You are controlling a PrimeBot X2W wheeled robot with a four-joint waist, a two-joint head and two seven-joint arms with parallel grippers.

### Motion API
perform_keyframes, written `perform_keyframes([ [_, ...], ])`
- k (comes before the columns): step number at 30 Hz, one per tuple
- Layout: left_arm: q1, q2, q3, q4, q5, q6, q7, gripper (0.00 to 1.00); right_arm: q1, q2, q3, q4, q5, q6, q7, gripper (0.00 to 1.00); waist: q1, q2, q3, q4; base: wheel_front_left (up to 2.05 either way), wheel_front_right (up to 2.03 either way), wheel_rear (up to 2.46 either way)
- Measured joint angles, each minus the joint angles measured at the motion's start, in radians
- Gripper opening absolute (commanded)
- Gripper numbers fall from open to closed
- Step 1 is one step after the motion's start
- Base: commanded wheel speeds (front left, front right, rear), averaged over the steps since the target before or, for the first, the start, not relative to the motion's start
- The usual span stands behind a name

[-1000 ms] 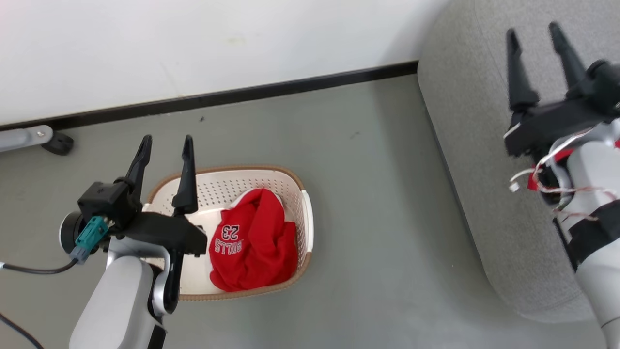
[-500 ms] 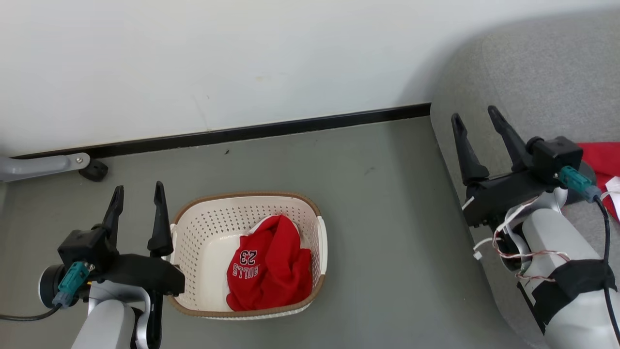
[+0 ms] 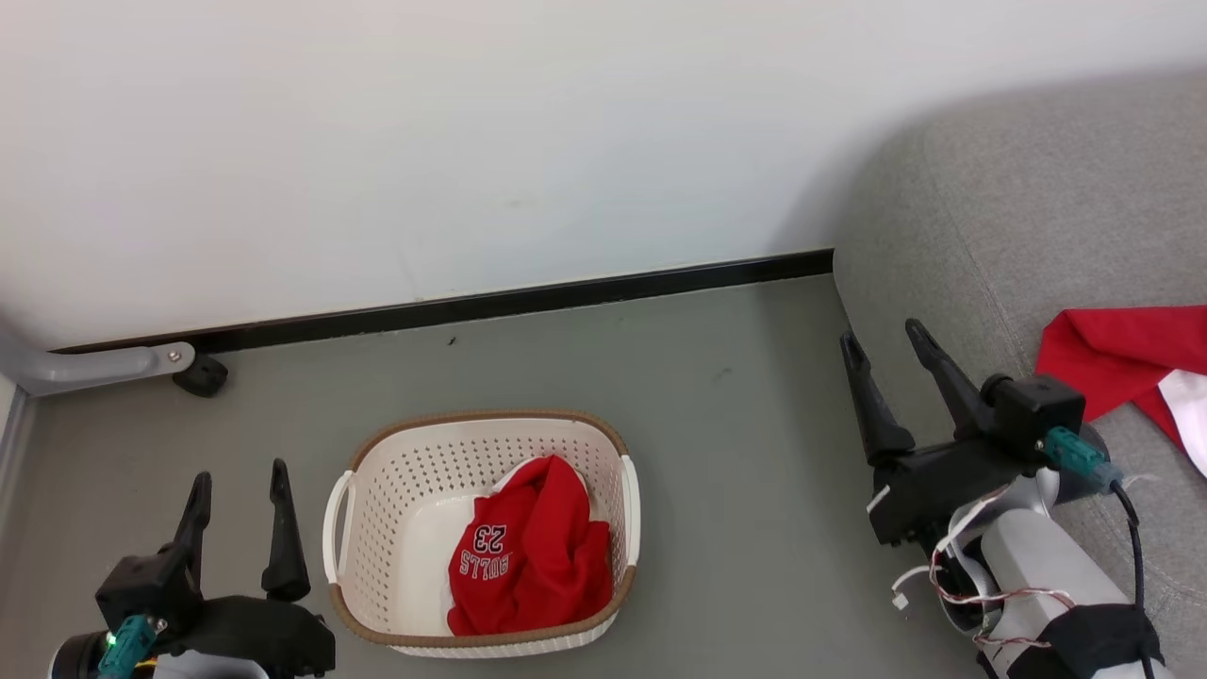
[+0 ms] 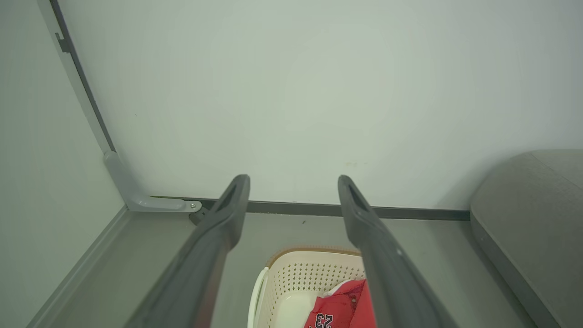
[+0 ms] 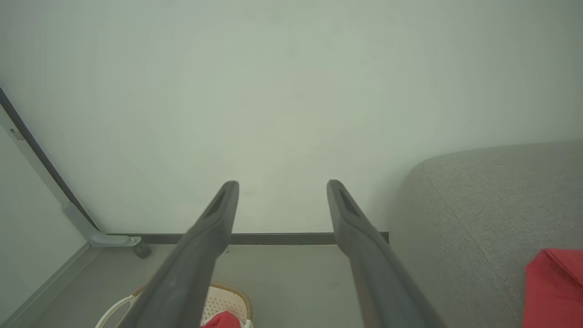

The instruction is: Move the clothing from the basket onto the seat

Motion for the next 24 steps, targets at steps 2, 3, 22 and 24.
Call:
perform_keyframes([
  [2,0.038,-0.003,0.016,-0.013,0.0,0.008,0.0,1.0,0.036,0.001,0.005,-0.012,-0.005,-0.009,0.0,1.0,0.0,0.0,-0.012,-0.001,0.0,0.0,0.0],
  [3,0.051,-0.006,0.021,-0.015,0.0,0.008,0.0,1.0,0.049,0.001,0.007,-0.018,-0.008,-0.011,0.0,1.0,0.0,0.0,-0.016,-0.002,0.0,0.0,0.0],
  [22,0.182,-0.043,0.114,-0.095,0.062,0.025,0.0,1.0,0.24,0.031,0.042,-0.108,-0.037,-0.077,0.0,1.0,0.0001,0.0001,-0.043,-0.003,0.0,0.0,0.0],
  [24,0.192,-0.044,0.12,-0.098,0.068,0.025,0.0,1.0,0.25,0.031,0.044,-0.113,-0.044,-0.083,0.0,1.0,0.0001,0.0002,-0.045,-0.003,0.0,0.0,0.0],
])
